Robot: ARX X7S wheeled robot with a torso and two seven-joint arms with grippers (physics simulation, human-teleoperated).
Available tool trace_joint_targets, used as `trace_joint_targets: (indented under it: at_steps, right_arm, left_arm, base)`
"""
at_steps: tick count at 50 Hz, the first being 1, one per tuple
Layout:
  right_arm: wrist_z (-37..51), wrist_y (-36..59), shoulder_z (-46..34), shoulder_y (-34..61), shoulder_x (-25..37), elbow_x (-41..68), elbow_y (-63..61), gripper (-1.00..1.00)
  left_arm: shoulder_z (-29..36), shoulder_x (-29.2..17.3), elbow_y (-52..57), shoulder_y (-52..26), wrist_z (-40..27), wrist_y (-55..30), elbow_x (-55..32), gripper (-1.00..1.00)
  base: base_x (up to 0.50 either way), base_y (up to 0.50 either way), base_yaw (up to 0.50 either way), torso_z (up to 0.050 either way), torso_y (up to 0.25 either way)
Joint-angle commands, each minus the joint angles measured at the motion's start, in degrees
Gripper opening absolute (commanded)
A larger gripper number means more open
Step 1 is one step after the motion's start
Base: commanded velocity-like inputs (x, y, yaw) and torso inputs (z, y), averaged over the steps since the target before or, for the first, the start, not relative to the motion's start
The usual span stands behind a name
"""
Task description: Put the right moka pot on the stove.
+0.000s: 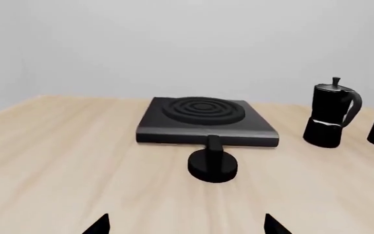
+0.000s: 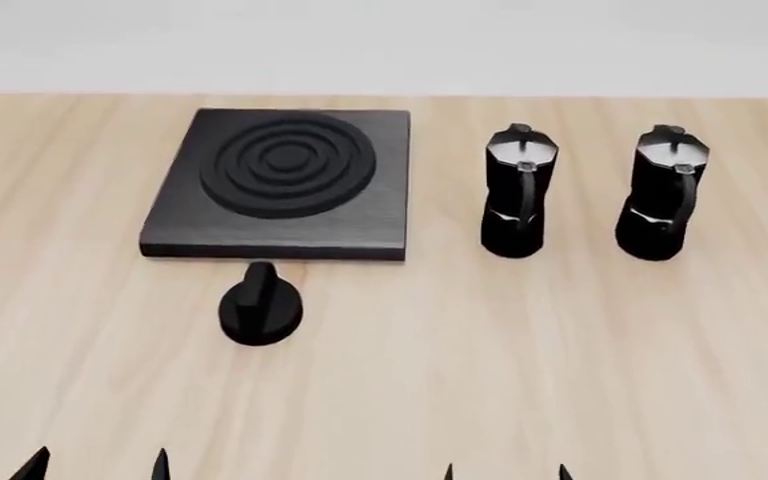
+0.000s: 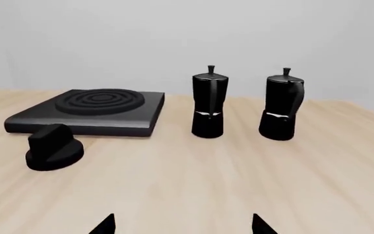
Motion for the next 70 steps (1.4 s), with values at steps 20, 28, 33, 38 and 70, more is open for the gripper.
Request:
trace_joint_targets:
  at_steps: [20, 28, 33, 38, 70]
  right_arm:
    - [0.6, -0.6, -0.8, 0.5, 0.7, 1.3, 0.9, 1.0]
    - [0.7, -1.0, -1.0, 0.5, 0.8, 1.7, 1.3, 1.0]
    - [0.8, -1.2, -1.1, 0.5, 0.9, 1.9, 1.4, 1.0]
    - [0.8, -1.4, -1.3, 0.7, 0.9, 2.0, 1.9, 1.0]
    - [1.3, -1.6, -2.1, 1.0, 1.8, 3.0, 2.0, 1.0]
  left_arm:
    - [1.0, -0.8, 0.0, -0.3, -1.0, -0.1, -0.8, 1.0]
    - [1.2, -0.9, -0.5, -0.4, -1.3, 0.4, -0.8, 1.0]
    - [1.4, -1.0, -0.3, -0.3, -1.4, 0.4, -1.0, 1.0]
    - [1.5, -1.1, -0.6, -0.4, -1.5, 0.6, -1.1, 1.0]
    - [2.4, -1.8, -1.0, -0.7, -2.3, 1.1, -1.7, 1.0]
  base:
    - [0.2, 0.05, 0.0, 0.0, 0.0]
    - [0.2, 0.01, 0.0, 0.0, 0.0]
    - [0.2, 0.0, 0.0, 0.0, 0.0]
    - [0.21, 0.0, 0.0, 0.0, 0.003]
    - [0.21, 0.0, 0.0, 0.0, 0.0]
